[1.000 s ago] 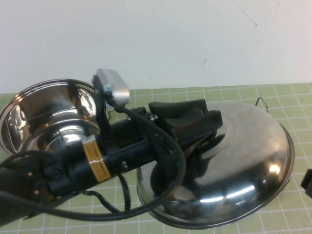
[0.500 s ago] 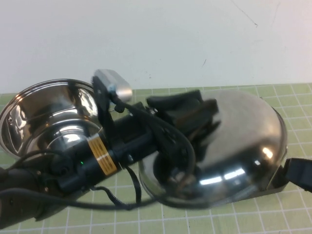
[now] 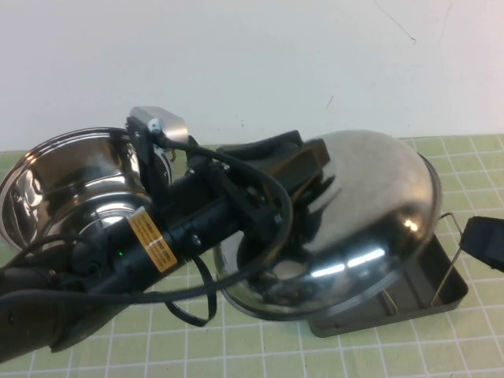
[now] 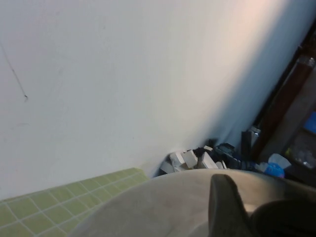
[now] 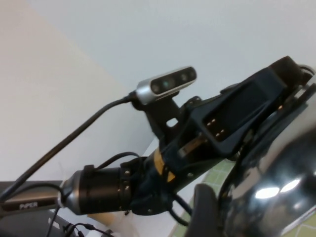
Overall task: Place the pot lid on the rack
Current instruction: Hand over the pot lid
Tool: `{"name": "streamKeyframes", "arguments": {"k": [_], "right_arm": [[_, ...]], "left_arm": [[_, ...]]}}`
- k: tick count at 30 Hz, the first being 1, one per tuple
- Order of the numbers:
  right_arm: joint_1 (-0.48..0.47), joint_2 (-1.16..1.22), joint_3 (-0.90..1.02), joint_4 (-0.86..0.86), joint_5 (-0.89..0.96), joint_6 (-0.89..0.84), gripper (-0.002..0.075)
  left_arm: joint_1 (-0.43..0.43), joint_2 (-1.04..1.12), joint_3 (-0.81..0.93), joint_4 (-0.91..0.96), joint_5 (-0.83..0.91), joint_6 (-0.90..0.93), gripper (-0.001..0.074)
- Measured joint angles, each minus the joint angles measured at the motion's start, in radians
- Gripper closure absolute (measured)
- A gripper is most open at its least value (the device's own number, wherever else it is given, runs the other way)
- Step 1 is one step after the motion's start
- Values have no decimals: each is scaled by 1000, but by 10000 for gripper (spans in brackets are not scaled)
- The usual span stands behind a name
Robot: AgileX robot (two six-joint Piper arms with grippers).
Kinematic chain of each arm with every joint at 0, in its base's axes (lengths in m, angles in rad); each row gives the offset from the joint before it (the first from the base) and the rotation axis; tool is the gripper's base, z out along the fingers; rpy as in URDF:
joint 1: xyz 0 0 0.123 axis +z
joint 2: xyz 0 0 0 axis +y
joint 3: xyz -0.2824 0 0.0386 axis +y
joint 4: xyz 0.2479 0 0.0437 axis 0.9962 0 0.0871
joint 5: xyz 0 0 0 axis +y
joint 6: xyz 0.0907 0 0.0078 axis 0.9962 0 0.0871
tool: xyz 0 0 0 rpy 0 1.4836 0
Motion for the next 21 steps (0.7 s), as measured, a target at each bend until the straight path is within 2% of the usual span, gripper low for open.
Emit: {"name": "streamKeyframes", "arguments": {"k": [10, 14, 21], "right_arm": [[0, 169, -15, 0, 9, -14, 244], [4, 223, -44, 0, 12, -37, 281], [6, 251, -57, 10, 18, -51, 335]], "left_arm": [[-67, 0, 0, -12, 21, 36, 427], [-100, 0, 0, 27, 1, 64, 427], [-102, 0, 0, 25, -3, 87, 427]]}}
